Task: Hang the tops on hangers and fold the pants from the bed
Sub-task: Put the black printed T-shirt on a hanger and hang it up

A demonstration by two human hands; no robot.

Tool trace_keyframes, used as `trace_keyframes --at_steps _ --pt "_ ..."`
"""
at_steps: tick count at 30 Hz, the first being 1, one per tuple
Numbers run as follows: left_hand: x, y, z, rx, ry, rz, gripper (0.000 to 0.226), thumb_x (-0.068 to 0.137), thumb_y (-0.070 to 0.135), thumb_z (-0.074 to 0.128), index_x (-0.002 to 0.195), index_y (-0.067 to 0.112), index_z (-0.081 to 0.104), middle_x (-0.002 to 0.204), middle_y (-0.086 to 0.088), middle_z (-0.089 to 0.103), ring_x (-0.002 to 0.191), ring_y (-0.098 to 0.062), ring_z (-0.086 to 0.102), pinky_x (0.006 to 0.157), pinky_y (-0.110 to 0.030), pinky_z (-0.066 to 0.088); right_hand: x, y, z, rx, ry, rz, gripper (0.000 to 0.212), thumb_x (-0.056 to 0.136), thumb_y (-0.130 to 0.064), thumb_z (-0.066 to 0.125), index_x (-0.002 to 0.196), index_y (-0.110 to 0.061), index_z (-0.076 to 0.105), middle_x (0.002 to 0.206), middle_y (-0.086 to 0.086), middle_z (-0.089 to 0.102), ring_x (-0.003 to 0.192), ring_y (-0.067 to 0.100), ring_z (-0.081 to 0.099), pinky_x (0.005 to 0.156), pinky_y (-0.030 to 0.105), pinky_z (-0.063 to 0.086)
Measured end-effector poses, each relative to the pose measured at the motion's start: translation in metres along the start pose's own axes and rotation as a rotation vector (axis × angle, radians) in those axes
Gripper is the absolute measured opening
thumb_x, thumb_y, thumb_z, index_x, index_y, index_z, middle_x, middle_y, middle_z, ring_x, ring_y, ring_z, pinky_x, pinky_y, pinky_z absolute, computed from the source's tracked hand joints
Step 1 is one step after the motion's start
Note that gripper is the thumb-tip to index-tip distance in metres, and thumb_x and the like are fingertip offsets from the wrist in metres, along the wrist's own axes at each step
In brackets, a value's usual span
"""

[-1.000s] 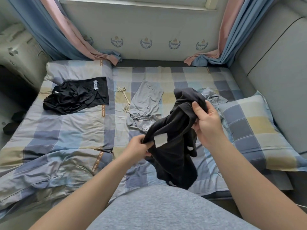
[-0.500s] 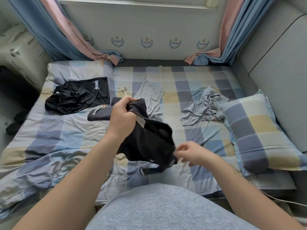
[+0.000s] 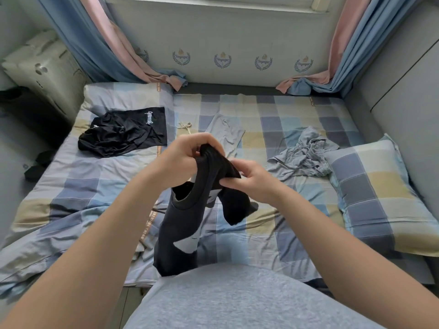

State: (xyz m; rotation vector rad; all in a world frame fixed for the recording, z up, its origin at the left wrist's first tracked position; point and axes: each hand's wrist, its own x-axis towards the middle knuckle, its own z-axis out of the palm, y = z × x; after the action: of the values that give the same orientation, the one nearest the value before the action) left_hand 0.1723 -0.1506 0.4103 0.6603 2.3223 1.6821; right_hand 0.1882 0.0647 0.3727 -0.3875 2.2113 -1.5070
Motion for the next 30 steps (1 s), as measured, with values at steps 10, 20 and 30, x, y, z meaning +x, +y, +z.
trace_keyframes --at_steps 10,20,30 --pt "-0.007 -0.044 0.033 -0.286 -0.01 -0.391 0.029 0.097 0.008 0.059 0.123 0.022 0.06 0.117 0.0 0.071 0.102 -0.006 0.065 0.086 -0.021 0.051 -0.019 0.006 -0.004 0.267 0.195 -0.04 0.009 0.096 -0.014 0.064 0.087 -0.012 0.064 0.074 -0.001 0.06 0.073 0.014 0.054 0.069 0.026 0.044" --pt "-0.007 -0.083 0.083 -0.4 -0.148 -0.842 0.083 0.069 0.079 0.059 0.137 0.031 0.054 0.133 0.002 0.062 0.12 -0.017 0.061 0.093 -0.038 0.048 -0.049 -0.001 -0.032 0.637 0.19 -0.02 0.028 0.085 -0.009 0.062 0.101 -0.026 0.078 0.097 0.001 0.075 0.094 0.016 0.071 0.078 0.029 0.058" --pt "0.008 -0.079 0.101 -0.257 -0.107 -0.468 0.096 0.072 0.029 0.084 0.153 0.034 0.032 0.154 0.006 0.039 0.124 0.003 0.051 0.101 -0.021 0.045 -0.059 -0.005 -0.047 0.831 0.209 0.013 0.025 0.086 -0.008 0.056 0.107 -0.007 0.07 0.096 0.013 0.073 0.089 0.027 0.071 0.08 0.036 0.059"
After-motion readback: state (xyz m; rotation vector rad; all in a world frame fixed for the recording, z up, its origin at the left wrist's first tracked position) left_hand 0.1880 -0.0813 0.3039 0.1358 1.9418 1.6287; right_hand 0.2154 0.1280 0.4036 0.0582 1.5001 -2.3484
